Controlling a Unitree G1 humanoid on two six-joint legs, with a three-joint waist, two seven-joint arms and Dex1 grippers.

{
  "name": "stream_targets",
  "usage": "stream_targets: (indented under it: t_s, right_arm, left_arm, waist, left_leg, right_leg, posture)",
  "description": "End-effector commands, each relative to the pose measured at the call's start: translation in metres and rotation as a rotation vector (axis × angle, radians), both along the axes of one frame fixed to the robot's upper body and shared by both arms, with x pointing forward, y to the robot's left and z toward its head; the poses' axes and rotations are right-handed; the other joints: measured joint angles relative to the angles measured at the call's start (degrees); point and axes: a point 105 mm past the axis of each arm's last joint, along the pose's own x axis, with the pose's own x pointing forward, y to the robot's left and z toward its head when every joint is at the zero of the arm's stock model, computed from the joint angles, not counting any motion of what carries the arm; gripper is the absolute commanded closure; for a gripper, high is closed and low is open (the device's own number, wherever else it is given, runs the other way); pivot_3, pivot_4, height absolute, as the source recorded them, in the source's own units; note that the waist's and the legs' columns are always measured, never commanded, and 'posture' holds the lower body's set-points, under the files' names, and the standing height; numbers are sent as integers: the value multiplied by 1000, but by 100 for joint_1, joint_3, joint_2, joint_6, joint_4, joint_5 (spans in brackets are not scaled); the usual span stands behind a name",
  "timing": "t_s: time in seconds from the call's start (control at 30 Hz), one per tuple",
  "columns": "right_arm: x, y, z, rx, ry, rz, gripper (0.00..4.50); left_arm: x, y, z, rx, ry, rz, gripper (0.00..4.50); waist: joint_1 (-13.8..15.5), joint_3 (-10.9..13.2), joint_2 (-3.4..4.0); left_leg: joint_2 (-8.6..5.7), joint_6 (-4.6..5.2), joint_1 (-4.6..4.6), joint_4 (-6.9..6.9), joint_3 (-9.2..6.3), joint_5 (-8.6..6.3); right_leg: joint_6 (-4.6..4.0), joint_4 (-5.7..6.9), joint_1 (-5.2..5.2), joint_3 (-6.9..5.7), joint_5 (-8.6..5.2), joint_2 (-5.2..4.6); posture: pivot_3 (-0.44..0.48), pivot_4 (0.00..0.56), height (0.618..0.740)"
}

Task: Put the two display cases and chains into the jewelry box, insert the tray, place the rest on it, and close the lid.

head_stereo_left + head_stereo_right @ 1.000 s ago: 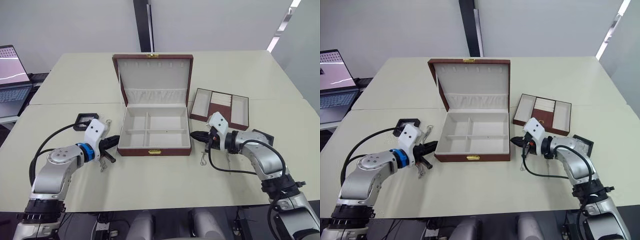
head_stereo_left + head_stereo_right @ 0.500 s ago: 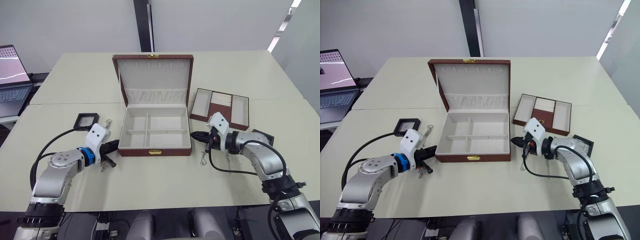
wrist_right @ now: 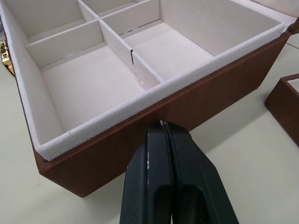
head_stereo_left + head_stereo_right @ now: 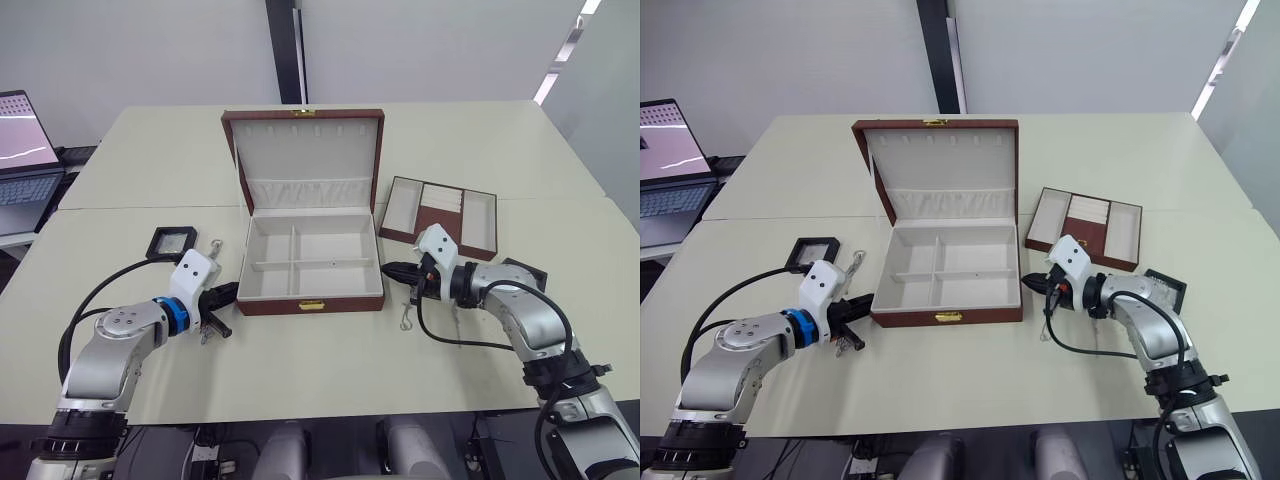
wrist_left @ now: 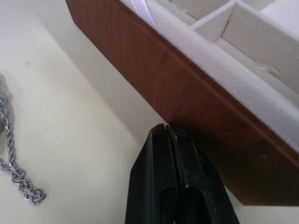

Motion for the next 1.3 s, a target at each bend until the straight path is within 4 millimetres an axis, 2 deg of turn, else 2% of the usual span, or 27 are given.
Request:
stream_targets:
  t_s: [0.03, 0.1, 0.2, 0.27, 0.37, 0.5, 0.6, 0.7, 0.73, 0.77, 1.0, 1.13, 1.3]
  right_arm:
    - [1, -6, 17, 39, -49, 0, 4475]
    - [3, -17, 21, 45, -51, -26, 4475]
    - [4, -34, 25, 48, -51, -53, 4475]
    - [3, -44, 28, 68, -41, -67, 4078]
    - [-1, -64, 30, 68, -36, -85, 3406]
    - [-7, -110, 39, 45, -48, -175, 2284]
    - [-18, -151, 38, 5, -26, -252, 1472]
    - [-31, -185, 36, -29, 8, -317, 454]
    - [-35, -194, 34, -51, 18, -333, 94]
    - [-38, -200, 32, -66, 24, -342, 39]
    - [-56, -247, 29, -160, 49, -464, 39]
    - [-59, -261, 25, -181, 59, -495, 39]
    - [-58, -261, 22, -173, 54, -498, 39]
  left_arm:
    - [0, 6, 18, -74, -42, 4, 4500]
    - [2, 15, 30, -123, -70, 39, 4500]
    - [-1, 30, 39, -103, -91, 56, 4500]
    - [-3, 40, 44, -99, -99, 72, 4110]
    - [-9, 57, 51, -69, -99, 94, 3265]
    - [-26, 98, 57, -3, -83, 173, 2001]
    - [-42, 134, 56, 81, -53, 262, 1108]
    - [-57, 158, 55, 140, -25, 325, 114]
    - [-62, 163, 54, 156, -17, 337, 0]
    - [-65, 167, 54, 167, -11, 344, 0]
    - [-84, 195, 52, 197, -3, 450, 0]
    - [-88, 202, 51, 202, -6, 480, 0]
    - [-85, 204, 51, 205, -11, 484, 0]
  waist:
    - [1, 0, 0]
    - [8, 1, -1]
    - [15, 1, -1]
    - [16, 1, -1]
    - [12, 1, -1]
    - [13, 1, 0]
    - [23, 1, 0]
    - [29, 1, 0]
    - [29, 1, 0]
    - [29, 1, 0]
    - [29, 1, -1]
    - [27, 1, -1]
    - [24, 1, -1]
  left_leg:
    - [0, 0, 0, 0, 0, 0]
    - [0, 0, -3, 0, -2, 0]
    - [0, 0, -4, 1, -3, 0]
    - [0, 0, -3, 0, -2, 0]
    - [1, 1, -3, -1, 0, 0]
    - [1, 1, -3, -3, 3, -1]
    - [1, 2, -3, -3, 11, -1]
    - [2, 3, -1, -5, 23, -2]
    - [2, 3, -1, -5, 25, -2]
    - [3, 4, 0, -5, 32, -2]
    - [9, 5, 4, -5, 50, -3]
    - [11, 6, 5, -5, 55, -4]
    - [11, 6, 5, -5, 56, -4]
  right_leg:
    - [0, 0, 0, 0, 0, 0]
    - [0, -1, -1, -2, 0, 0]
    - [0, -1, 0, -3, 0, -1]
    - [0, -2, 0, -3, 0, 0]
    - [0, -4, 0, -2, 0, 0]
    - [0, -5, -1, -1, 0, 0]
    - [0, -7, 0, -1, -1, -1]
    - [-1, -8, 3, -3, -1, 0]
    - [-1, -8, 4, -2, -1, -1]
    - [-1, -8, 4, 0, -1, -1]
    - [0, -8, 5, 3, -2, 1]
    - [0, -8, 6, 4, -2, 1]
    - [0, -8, 6, 5, -2, 1]
  posture:
    - [0, 150, 740]
    - [0, 150, 740]
    - [0, 150, 740]
    - [0, 150, 740]
    - [0, 150, 740]
    - [0, 150, 740]
    - [0, 150, 740]
    - [0, 150, 740]
    - [0, 150, 740]
    - [0, 150, 740]
    - [0, 150, 740]
    - [0, 150, 740]
    - [0, 150, 740]
